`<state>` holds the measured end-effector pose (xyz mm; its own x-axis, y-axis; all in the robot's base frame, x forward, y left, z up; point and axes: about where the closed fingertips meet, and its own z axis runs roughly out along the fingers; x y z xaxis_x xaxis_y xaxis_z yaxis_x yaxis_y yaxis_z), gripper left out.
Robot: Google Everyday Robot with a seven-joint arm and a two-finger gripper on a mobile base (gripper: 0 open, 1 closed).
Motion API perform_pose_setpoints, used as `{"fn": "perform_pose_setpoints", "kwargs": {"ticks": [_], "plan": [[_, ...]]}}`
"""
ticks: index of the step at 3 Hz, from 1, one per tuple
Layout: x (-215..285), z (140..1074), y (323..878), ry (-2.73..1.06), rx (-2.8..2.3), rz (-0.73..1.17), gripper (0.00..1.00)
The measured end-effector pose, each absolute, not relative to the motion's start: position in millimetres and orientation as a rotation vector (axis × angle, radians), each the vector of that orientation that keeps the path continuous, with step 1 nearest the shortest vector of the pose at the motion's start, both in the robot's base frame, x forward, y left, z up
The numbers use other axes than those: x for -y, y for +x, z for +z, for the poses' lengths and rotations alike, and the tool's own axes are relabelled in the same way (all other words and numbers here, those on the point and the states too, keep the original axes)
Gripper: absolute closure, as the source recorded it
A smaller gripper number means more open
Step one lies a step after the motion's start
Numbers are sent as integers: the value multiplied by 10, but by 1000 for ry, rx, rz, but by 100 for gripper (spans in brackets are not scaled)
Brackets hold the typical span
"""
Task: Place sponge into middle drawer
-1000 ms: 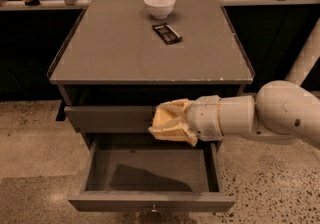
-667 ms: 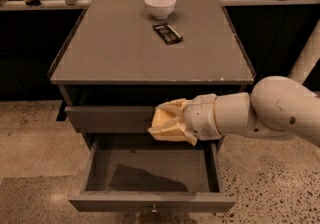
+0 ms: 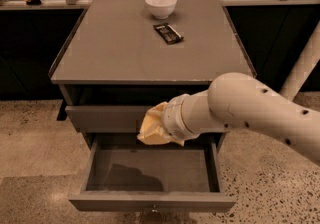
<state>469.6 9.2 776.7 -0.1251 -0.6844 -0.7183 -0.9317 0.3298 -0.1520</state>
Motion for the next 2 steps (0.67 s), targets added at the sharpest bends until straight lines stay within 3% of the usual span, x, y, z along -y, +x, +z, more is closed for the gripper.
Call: {"fn": "perform_pose_setpoints", "kwargs": {"ticks": [2], "plan": [[-345,7585,4818,-1392,-1874,518,100]]}}
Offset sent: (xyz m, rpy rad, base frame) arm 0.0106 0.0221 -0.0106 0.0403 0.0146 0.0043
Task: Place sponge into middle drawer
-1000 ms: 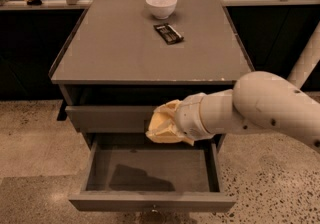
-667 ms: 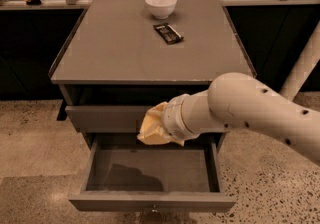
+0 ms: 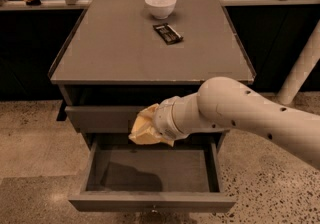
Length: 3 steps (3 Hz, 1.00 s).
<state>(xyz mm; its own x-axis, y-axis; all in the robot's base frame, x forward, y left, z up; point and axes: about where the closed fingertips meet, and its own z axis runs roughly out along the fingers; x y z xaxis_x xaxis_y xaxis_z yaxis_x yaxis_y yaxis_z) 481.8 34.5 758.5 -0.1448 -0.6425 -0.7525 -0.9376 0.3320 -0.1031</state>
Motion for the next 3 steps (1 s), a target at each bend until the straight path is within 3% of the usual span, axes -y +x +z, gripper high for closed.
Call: {"fn": "perform_pose_setpoints", "kwargs": {"ticks": [1,3], "plan": [[-284,7563,4815,-1389,-1903,490,100],[502,7160,4832,-1227,-2121,391,100]]}}
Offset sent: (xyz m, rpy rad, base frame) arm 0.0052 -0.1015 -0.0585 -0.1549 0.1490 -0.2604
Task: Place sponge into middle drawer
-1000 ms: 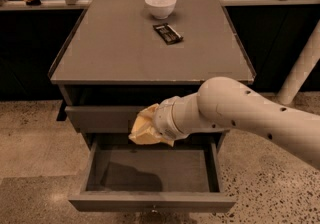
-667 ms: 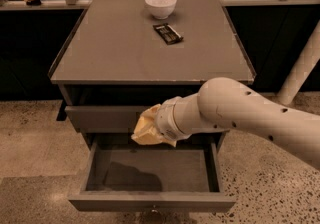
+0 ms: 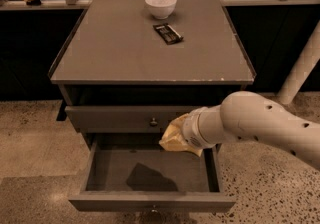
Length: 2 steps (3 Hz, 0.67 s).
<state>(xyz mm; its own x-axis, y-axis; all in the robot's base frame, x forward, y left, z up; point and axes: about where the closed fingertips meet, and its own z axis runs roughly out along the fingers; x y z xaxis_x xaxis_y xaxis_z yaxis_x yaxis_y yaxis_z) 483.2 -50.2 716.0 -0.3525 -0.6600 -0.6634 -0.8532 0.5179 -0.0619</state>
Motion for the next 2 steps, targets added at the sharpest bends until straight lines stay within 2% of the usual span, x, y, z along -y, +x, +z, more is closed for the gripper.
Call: {"fn": "perform_pose_setpoints", "kwargs": {"ticks": [1,2], "plan": [[493,7158,4834,-1227,-2121,392,100],[270,6959,4852,-1202,-2145,456,100]]}}
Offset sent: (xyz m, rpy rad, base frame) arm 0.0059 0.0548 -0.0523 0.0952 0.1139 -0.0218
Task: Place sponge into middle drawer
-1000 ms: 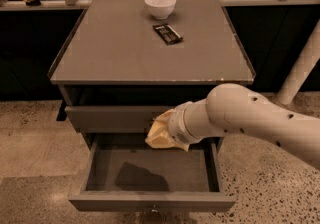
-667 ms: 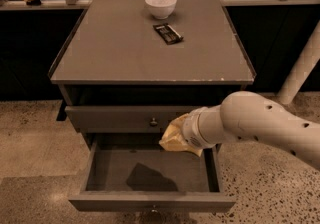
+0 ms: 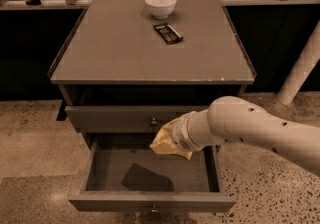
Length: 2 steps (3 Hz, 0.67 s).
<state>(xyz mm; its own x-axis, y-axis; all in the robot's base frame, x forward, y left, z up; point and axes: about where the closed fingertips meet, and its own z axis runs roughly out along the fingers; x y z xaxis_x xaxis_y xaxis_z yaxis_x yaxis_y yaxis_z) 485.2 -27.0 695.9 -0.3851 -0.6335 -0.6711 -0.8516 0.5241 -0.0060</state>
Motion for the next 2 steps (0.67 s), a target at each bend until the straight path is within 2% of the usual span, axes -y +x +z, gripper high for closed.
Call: {"fn": "perform_pose_setpoints", "kwargs": {"ticks": [1,2], "plan": [[15,6743,4772,-1207,-2193,527,100],[15,6743,4772,-1207,-2193,527,100]]}}
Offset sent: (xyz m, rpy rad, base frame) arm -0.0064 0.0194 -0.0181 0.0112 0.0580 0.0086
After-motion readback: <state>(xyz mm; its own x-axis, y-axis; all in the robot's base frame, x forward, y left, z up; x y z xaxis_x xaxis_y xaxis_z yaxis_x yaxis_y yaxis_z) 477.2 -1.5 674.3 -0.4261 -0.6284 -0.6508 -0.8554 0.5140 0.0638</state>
